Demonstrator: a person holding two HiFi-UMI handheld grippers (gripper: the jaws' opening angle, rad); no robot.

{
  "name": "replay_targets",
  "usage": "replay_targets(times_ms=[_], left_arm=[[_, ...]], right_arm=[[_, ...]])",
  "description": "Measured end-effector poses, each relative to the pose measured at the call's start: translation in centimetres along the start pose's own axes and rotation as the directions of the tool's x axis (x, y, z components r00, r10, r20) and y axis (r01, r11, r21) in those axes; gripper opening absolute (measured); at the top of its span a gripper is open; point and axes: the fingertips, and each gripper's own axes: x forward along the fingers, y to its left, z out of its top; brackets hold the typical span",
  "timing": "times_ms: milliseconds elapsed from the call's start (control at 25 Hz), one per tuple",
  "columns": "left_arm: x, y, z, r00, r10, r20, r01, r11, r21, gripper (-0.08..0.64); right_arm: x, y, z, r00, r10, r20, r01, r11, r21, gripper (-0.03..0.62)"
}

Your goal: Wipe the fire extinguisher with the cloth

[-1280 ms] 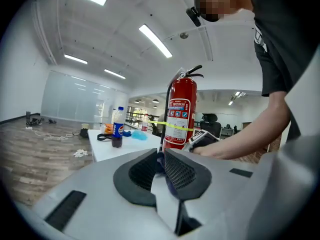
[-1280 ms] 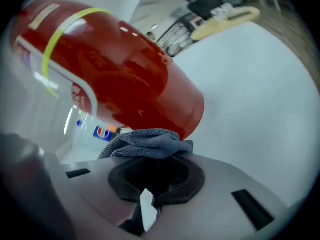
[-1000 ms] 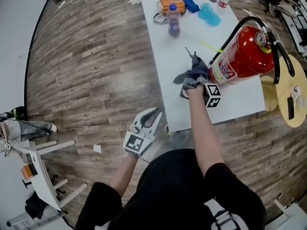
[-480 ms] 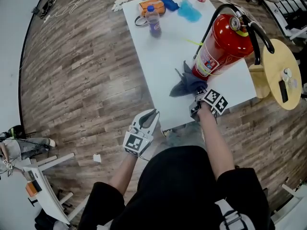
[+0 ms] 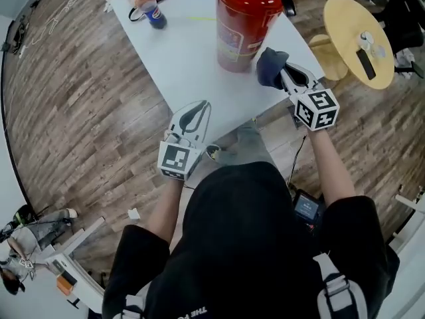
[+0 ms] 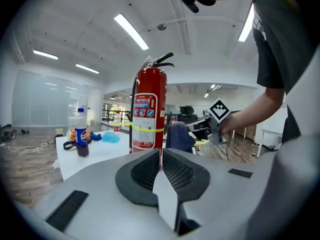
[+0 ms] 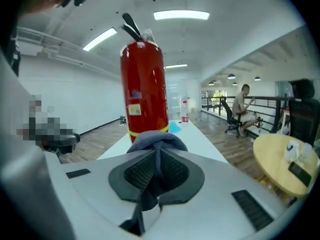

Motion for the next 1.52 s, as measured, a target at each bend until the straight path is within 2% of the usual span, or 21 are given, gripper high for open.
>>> replay_targets(times_ms=[120, 200, 360, 520, 680, 760, 960, 1120, 1520], left_arm=[[1.2, -2.1, 2.0, 0.998, -0.053, 0.025, 0.054, 0.998, -0.032, 0.041], [2.4, -3.3, 3.6, 0.998, -0.058, 0.026, 0.06, 0.996, -0.058, 0.041], [4.7, -6.1, 8.0, 0.998, 0.011, 0.069, -0.007, 0.999, -0.05, 0.041], [7.0, -9.9, 11.1, 0.989, 0.074, 0.129, -0.063, 0.994, -0.085, 0.041], [10.0, -13.5, 12.9, 0.98, 0.124, 0.154, -0.109, 0.988, -0.107, 0.041], [11.5, -15.4, 13.1, 0.98, 0.134, 0.147, -0.121, 0.988, -0.1, 0.041], [14.5, -19.0, 12.6, 0.977, 0.172, 0.129, -0.16, 0.982, -0.099, 0.041], [16.1, -20.7, 12.4, 0.977, 0.193, 0.094, -0.182, 0.977, -0.11, 0.041], [16.0, -19.8, 13.4, 0.964, 0.241, 0.115, -0.229, 0.967, -0.107, 0.041]], right_arm=[[-5.3, 0.7, 3.2, 0.996, 0.031, 0.081, -0.025, 0.997, -0.074, 0.036], [-7.9, 1.1, 5.2, 0.991, 0.057, 0.122, -0.042, 0.992, -0.119, 0.037], [-11.3, 2.2, 8.4, 0.976, 0.123, 0.178, -0.075, 0.965, -0.252, 0.037], [-13.9, 2.5, 10.2, 0.932, 0.208, 0.295, -0.108, 0.94, -0.322, 0.037], [-15.6, 0.5, 8.9, 0.93, 0.257, 0.263, -0.153, 0.92, -0.361, 0.037], [-16.3, -0.8, 8.4, 0.919, 0.293, 0.264, -0.187, 0.913, -0.363, 0.037], [-18.0, -3.5, 7.7, 0.872, 0.372, 0.318, -0.282, 0.913, -0.295, 0.037], [-18.1, -4.7, 7.4, 0.86, 0.381, 0.339, -0.31, 0.918, -0.246, 0.037], [-17.3, -4.3, 7.9, 0.838, 0.414, 0.356, -0.36, 0.909, -0.211, 0.037]])
